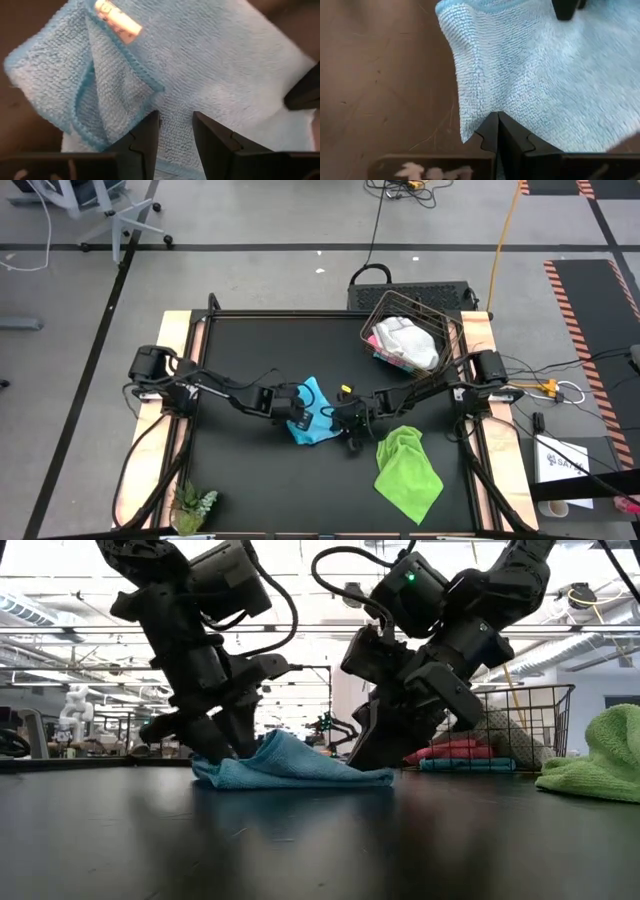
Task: Fold microfiber towels
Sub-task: Fold the blue towel
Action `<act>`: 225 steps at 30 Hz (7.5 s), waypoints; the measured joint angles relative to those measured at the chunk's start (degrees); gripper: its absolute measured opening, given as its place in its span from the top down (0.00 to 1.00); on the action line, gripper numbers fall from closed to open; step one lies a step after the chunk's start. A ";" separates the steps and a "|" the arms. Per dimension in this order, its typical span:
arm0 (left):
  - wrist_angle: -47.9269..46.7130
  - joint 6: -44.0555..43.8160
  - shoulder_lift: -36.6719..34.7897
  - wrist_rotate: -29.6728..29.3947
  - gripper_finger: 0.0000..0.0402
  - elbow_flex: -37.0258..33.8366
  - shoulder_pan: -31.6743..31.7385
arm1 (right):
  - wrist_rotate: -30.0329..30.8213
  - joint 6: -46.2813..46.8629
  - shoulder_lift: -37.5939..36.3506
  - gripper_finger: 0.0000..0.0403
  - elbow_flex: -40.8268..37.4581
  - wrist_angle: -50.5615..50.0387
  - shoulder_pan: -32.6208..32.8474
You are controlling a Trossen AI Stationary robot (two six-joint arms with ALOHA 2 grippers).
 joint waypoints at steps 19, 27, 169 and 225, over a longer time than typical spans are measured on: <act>-22.01 -7.11 -15.58 -9.39 0.69 -0.57 -0.96 | -0.62 0.03 0.04 1.00 -0.78 0.06 0.07; -9.27 -3.72 -14.08 -11.40 0.69 -0.52 -0.96 | -0.69 0.01 -0.04 1.00 -0.84 0.97 -0.39; 14.74 3.89 -0.22 -2.61 0.69 -0.41 0.33 | -6.61 47.62 -23.58 0.68 -11.67 -23.98 -12.22; 14.91 4.80 -0.22 -2.24 0.69 -0.39 2.58 | -12.70 57.39 -23.54 0.99 -18.33 8.56 -7.66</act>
